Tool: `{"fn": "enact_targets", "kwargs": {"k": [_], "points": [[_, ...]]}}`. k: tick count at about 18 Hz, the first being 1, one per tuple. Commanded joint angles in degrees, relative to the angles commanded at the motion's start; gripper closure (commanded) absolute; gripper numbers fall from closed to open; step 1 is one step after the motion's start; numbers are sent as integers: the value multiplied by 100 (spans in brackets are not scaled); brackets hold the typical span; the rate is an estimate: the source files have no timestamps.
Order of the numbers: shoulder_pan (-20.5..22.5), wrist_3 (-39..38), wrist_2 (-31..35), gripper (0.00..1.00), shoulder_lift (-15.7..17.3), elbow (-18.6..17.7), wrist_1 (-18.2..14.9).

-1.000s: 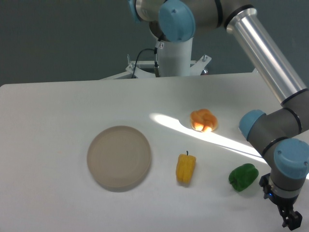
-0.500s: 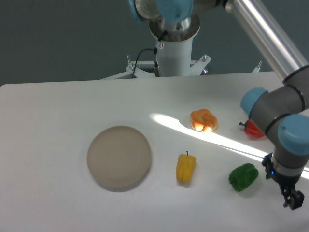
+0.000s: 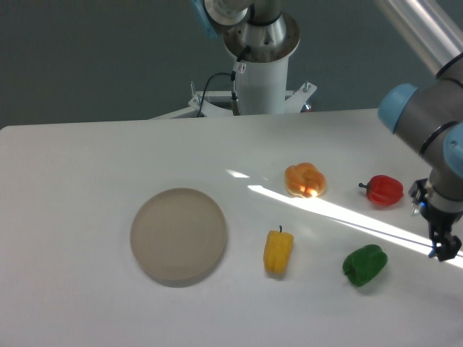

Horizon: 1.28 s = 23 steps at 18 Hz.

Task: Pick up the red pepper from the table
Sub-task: 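Lower the open gripper over the red bell pepper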

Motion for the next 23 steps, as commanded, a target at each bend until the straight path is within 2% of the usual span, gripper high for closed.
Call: {"fn": "enact_targets", "kwargs": {"k": [2, 4, 7, 10, 17, 20, 23], "points": [[36, 53, -36, 0, 97, -184, 0], [167, 271, -62, 0, 298, -631, 79], [168, 343, -159, 0, 466, -1028, 184], [176, 703, -115, 0, 493, -1143, 202], [176, 695, -97, 0, 458, -1345, 202], [176, 686, -97, 0, 458, -1486, 386], [176, 686, -71, 0, 440, -1530, 396]]}}
